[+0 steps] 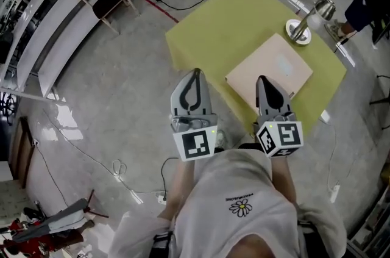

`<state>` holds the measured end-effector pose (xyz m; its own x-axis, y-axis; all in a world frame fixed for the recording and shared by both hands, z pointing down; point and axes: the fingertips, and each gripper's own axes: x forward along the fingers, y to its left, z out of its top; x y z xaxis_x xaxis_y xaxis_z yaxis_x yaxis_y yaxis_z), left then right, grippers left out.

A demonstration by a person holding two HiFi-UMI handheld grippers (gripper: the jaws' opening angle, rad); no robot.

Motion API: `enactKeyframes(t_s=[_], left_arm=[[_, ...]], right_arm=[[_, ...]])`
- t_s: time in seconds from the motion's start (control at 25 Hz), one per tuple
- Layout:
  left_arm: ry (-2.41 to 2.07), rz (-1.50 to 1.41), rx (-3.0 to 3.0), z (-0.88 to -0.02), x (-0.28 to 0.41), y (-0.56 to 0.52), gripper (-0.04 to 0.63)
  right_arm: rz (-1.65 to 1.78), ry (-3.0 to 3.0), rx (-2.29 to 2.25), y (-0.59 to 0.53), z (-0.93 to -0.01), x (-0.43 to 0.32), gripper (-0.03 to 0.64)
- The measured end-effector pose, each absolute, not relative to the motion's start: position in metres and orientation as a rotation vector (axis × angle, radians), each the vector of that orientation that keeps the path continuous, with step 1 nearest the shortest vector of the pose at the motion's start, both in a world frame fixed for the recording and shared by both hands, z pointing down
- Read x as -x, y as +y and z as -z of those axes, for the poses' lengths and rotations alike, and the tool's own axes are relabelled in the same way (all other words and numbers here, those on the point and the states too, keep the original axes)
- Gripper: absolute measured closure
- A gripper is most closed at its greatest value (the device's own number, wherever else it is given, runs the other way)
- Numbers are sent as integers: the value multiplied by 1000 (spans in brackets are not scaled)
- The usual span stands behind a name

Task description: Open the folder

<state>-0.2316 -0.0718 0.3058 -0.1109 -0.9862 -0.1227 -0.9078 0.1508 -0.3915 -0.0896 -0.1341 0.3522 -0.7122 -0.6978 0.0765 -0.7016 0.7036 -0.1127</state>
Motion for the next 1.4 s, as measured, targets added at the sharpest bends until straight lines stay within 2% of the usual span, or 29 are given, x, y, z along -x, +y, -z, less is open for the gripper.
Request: enactKeyframes(t_s=[0.16,0.36,0.64,0.84,1.08,1.2,1.4], left_arm=[[2283,-93,1879,-317,254,-81,581],[2258,-90,1962,-333,236,-105,581],[2164,-291,2098,-323,208,-123,581],[2158,-244,2107,-321,207,-125,581],[2112,-173,2161,-326,190,-132,581],[2059,-34,2221,-339,175,-142,580],[1699,348,2357,-369,131,-156,577]], right_arm=[[-303,-2863,-1178,-137,-360,102,604],[-401,-2814,-1215,-153,-380,83,604],[-438,-2817,-1158,-166,-387,68,603],[-468,-2833,-1115,-162,-380,72,603],[-657,-2825,-1118,-160,-389,54,601],[-734,-2798,-1161,-161,-396,34,540],[-812,-2690,-1306,-161,-421,-11,523]])
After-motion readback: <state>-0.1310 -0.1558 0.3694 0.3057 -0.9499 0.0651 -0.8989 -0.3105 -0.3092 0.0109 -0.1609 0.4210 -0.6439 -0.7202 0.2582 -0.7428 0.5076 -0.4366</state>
